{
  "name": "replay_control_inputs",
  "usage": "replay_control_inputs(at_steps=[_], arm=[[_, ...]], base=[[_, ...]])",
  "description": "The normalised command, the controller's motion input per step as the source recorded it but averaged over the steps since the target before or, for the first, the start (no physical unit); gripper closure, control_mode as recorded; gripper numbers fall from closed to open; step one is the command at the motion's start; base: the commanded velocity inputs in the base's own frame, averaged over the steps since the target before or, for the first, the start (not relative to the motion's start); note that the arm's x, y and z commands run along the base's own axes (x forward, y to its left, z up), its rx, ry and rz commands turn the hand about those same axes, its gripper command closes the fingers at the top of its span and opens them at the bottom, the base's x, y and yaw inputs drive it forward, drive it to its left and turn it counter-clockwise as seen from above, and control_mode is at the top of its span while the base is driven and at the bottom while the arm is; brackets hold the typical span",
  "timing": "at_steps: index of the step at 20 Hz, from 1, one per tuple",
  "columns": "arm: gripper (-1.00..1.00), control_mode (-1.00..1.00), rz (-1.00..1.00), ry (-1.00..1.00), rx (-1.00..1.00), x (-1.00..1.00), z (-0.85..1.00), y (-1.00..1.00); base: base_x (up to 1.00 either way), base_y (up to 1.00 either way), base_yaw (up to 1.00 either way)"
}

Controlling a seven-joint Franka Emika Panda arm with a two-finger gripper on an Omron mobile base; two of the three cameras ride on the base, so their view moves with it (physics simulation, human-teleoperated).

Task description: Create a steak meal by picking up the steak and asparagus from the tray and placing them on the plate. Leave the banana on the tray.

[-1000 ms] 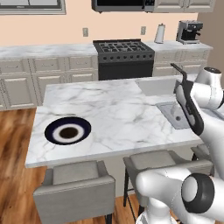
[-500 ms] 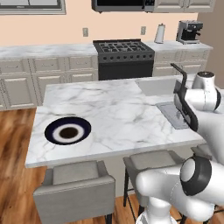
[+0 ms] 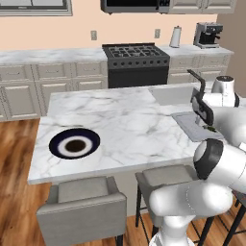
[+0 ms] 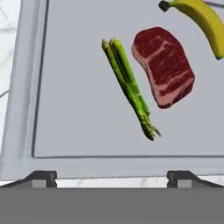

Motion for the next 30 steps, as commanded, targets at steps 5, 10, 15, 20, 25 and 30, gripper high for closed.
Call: replay_control_inputs(at_steps=[5,10,15,20,25,30], arm=[[-1.00,-1.00,0.00,0.07,0.05,0.67,-0.11,-0.25],[-1.00,-1.00,0.00,0.05,0.06,0.58,-0.30,-0.16],[-1.00,-1.00,0.00,0.00,0.01,0.31,-0.46,-0.02],[-1.00,-1.00,0.00,0.00,0.00,0.08,-0.52,0.00],[-1.00,-1.00,0.00,0.00,0.00,-0.10,-0.53,0.06],[-1.00,-1.00,0.00,-0.01,-0.02,-0.36,-0.34,0.33]], base=[[0.00,0.00,0.00],[0.00,0.00,0.00],[0.00,0.00,0.00],[0.00,0.00,0.00],[0.00,0.00,0.00],[0.00,0.00,0.00]])
